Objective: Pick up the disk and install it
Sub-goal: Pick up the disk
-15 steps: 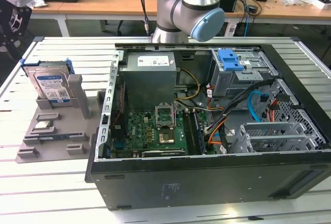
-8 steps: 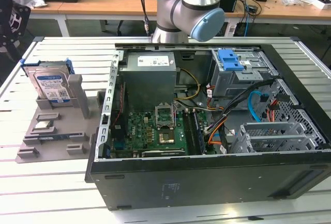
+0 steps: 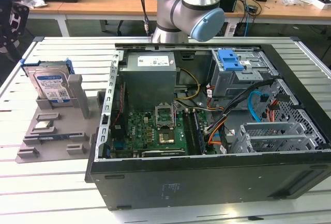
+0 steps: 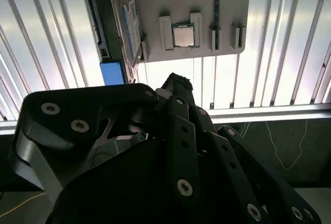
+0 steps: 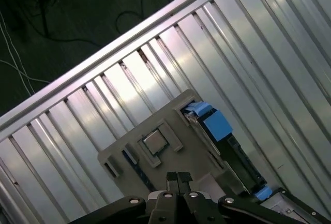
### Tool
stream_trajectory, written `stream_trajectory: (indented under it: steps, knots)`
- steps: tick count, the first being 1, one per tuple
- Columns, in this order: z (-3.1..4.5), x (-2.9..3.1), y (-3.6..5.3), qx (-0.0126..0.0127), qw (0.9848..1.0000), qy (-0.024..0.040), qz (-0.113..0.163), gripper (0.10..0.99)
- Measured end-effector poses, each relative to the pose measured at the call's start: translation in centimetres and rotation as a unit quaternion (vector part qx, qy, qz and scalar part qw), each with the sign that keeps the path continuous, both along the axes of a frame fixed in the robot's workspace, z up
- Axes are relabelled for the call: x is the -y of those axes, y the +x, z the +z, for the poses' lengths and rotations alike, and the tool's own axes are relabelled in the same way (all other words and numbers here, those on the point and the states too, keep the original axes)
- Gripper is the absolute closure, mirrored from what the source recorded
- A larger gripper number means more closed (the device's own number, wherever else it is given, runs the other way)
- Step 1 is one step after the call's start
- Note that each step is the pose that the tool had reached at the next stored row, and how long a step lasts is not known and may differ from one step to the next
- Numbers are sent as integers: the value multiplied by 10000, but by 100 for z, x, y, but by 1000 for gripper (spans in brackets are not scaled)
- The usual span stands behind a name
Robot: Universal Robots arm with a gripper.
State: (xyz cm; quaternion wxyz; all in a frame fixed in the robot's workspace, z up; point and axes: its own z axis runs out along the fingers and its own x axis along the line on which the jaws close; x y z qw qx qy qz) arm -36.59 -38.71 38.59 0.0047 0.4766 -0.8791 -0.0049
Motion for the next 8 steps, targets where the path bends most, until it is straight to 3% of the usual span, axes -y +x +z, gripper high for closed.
stream_trajectory:
  steps: [8]
  knots:
    - [0,0,0,0,9987,-10,514,980]
